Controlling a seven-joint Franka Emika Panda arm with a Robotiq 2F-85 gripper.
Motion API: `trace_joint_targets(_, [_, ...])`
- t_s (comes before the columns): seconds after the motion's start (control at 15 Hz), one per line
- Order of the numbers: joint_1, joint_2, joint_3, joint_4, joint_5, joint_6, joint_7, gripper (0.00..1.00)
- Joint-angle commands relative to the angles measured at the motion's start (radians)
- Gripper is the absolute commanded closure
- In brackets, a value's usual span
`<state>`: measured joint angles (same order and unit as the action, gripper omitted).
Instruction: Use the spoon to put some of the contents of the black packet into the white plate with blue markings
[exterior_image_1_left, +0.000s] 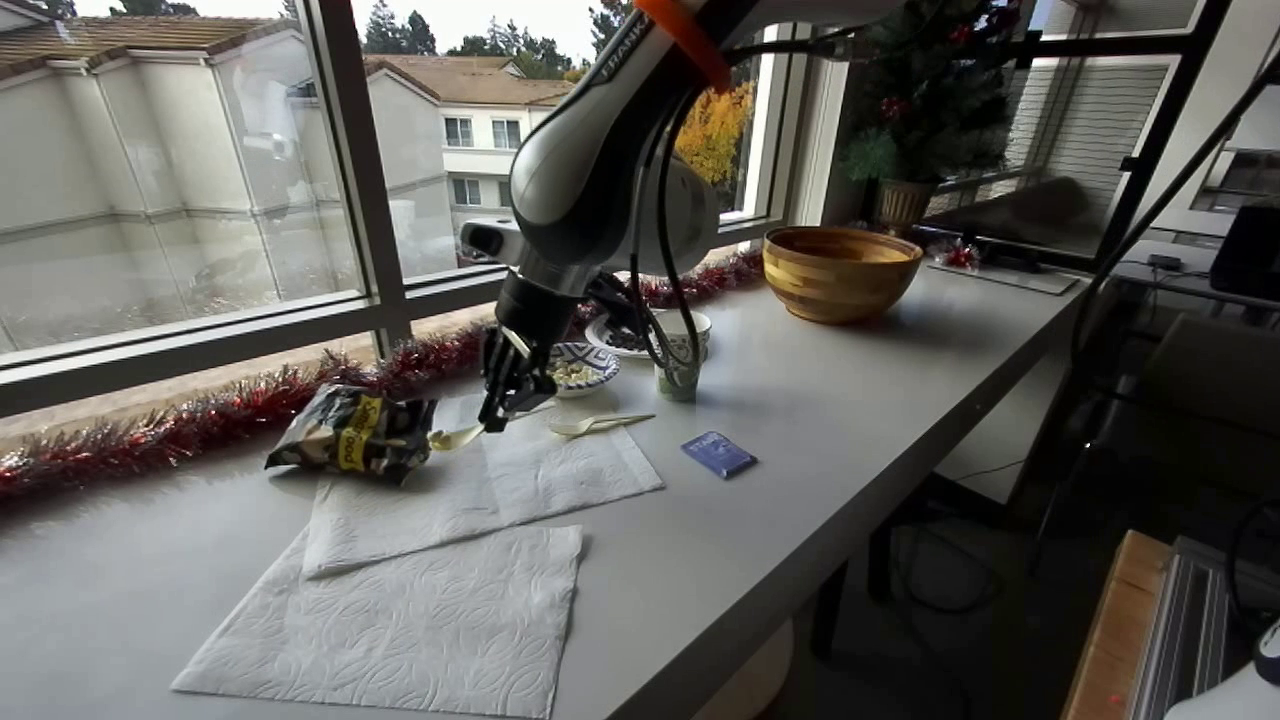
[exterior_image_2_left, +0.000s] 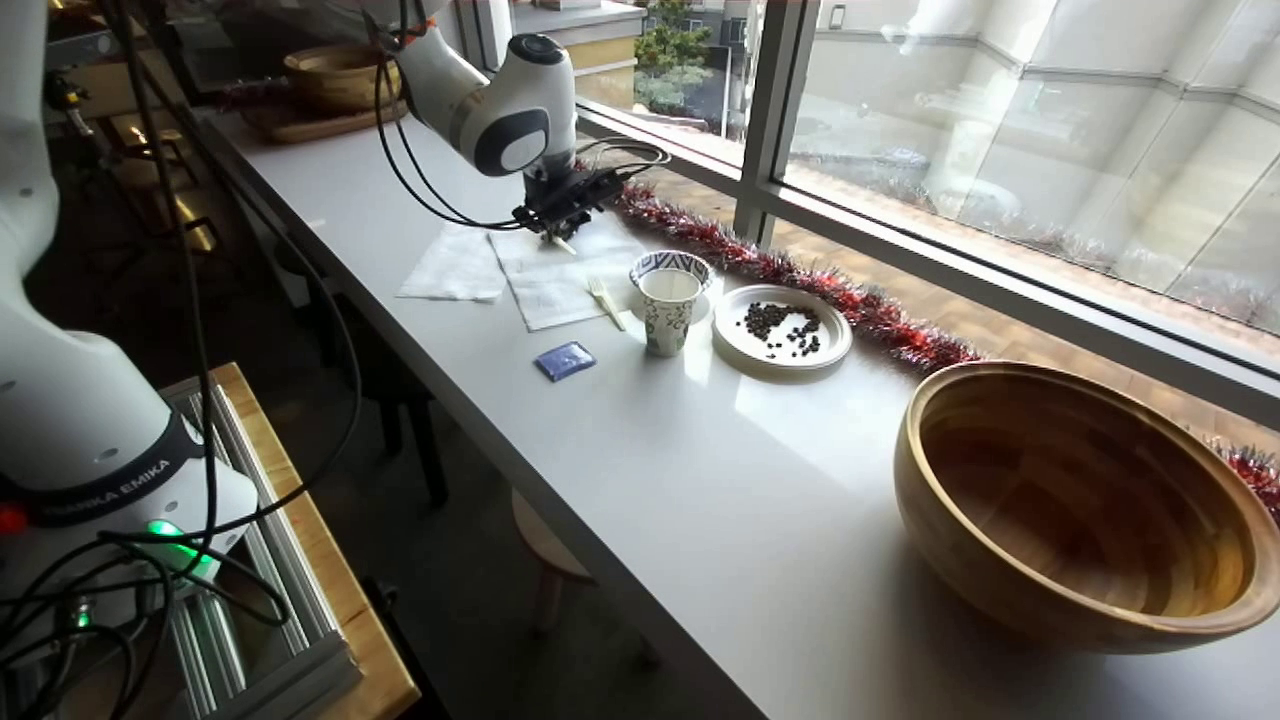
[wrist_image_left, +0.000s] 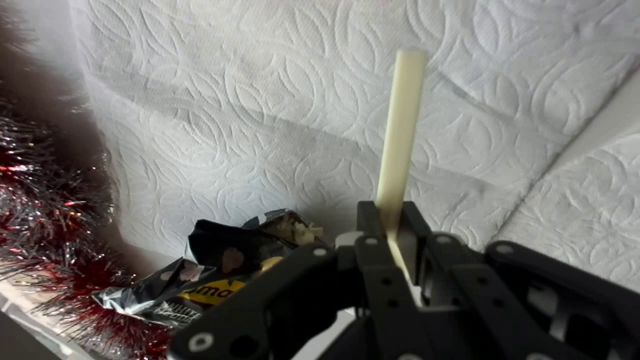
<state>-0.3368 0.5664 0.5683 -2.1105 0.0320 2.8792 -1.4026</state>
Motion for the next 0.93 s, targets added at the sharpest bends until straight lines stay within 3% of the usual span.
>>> trace_joint_targets(0.0, [0.008, -0.159, -0.029, -0.090, 0.106, 0.007, 0.129, 0.97])
trace_joint_targets(0.2, [0.041, -0.238, -0.089, -0.109, 0.153, 0.003, 0.245, 0.97])
trace_joint_targets(0.4, [0.103, -0.291, -0.198, -0.124, 0.137, -0.009, 0.389, 0.97])
trace_joint_targets(0.87, [0.287, -0.286, -0.523, -0.118, -0.077, -0.013, 0.829, 0.97])
